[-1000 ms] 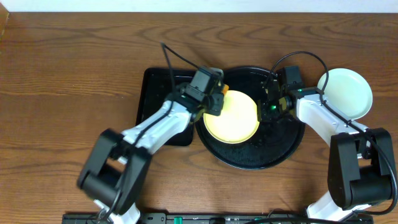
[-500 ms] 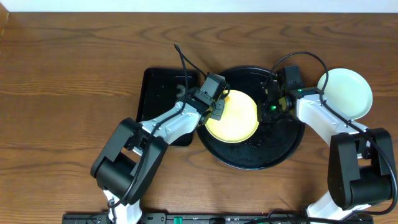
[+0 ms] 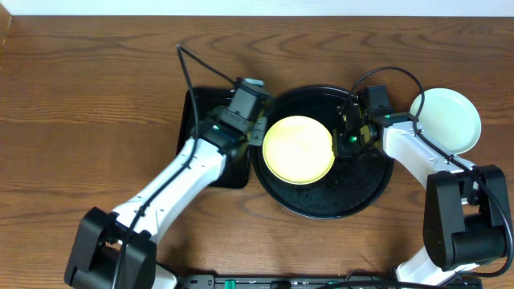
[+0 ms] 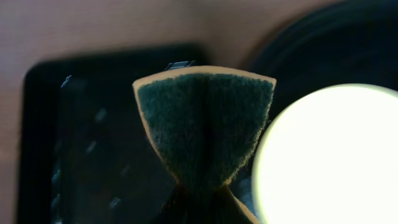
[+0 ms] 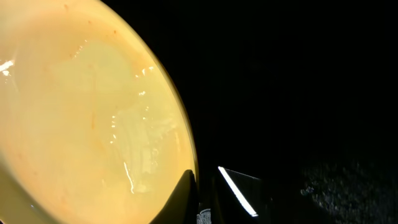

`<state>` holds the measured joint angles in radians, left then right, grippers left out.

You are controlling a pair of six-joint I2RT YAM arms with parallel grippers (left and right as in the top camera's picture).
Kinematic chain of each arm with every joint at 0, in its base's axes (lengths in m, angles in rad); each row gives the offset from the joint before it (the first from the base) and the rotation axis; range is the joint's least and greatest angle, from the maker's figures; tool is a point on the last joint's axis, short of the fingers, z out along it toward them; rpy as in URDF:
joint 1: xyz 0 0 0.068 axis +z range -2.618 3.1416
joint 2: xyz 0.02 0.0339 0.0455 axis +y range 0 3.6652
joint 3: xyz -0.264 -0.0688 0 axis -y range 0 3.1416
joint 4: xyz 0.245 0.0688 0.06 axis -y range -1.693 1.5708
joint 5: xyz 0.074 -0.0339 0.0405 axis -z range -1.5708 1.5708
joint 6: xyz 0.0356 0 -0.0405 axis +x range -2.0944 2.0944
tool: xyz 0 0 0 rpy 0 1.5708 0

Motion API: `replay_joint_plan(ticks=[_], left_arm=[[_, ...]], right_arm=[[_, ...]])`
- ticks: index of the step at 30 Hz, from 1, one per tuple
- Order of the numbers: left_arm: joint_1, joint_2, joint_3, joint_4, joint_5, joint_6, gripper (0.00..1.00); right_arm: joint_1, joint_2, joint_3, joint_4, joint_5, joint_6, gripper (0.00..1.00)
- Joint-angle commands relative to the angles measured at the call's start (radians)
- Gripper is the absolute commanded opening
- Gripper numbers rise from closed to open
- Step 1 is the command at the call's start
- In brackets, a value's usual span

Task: Clean dirty plates on tray and stack at the side
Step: 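Scrub the yellow plate with the sponge in the left gripper, then return the sponge to the small black tray with the left gripper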

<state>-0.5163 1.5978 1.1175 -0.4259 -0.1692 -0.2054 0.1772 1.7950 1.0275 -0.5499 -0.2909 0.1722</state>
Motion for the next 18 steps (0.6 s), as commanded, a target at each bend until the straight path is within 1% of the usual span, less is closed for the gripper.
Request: replay_joint_plan(ticks=[1, 5, 8, 10, 14, 15, 16, 18], left_arm=[[0.076, 0.019, -0.001, -0.050, -0.027, 0.012, 0.08], [0.130, 0.051, -0.001, -0.081, -0.026, 0.010, 0.09], [0.153, 0.081, -0.001, -0.090, -0.026, 0.008, 0.09], [0.154, 0.097, -0.001, -0.089, -0.026, 0.009, 0.14], [0.154, 0.126, -0.001, -0.098, -0.026, 0.008, 0.15], [0.154, 0.129, -0.001, -0.103, -0.026, 0.008, 0.15], [0.154, 0.130, -0.001, -0.107, -0.026, 0.008, 0.15], [0.154, 0.130, -0.001, -0.109, -0.026, 0.009, 0.15]], right_arm=[[-0.005, -0.005, 0.005, -0.007, 0.032, -0.001, 0.11], [-0.005, 0.007, 0.000, -0.007, 0.030, 0.000, 0.12], [-0.005, 0.040, -0.002, -0.003, -0.007, 0.000, 0.11], [-0.005, 0.056, -0.002, 0.009, -0.035, -0.001, 0.10], [-0.005, 0.073, -0.002, 0.028, -0.109, -0.001, 0.09], [-0.005, 0.074, -0.002, 0.031, -0.117, -0.001, 0.06], [-0.005, 0.074, -0.002, 0.032, -0.119, -0.001, 0.02], [-0.005, 0.074, -0.002, 0.035, -0.130, -0.001, 0.01]])
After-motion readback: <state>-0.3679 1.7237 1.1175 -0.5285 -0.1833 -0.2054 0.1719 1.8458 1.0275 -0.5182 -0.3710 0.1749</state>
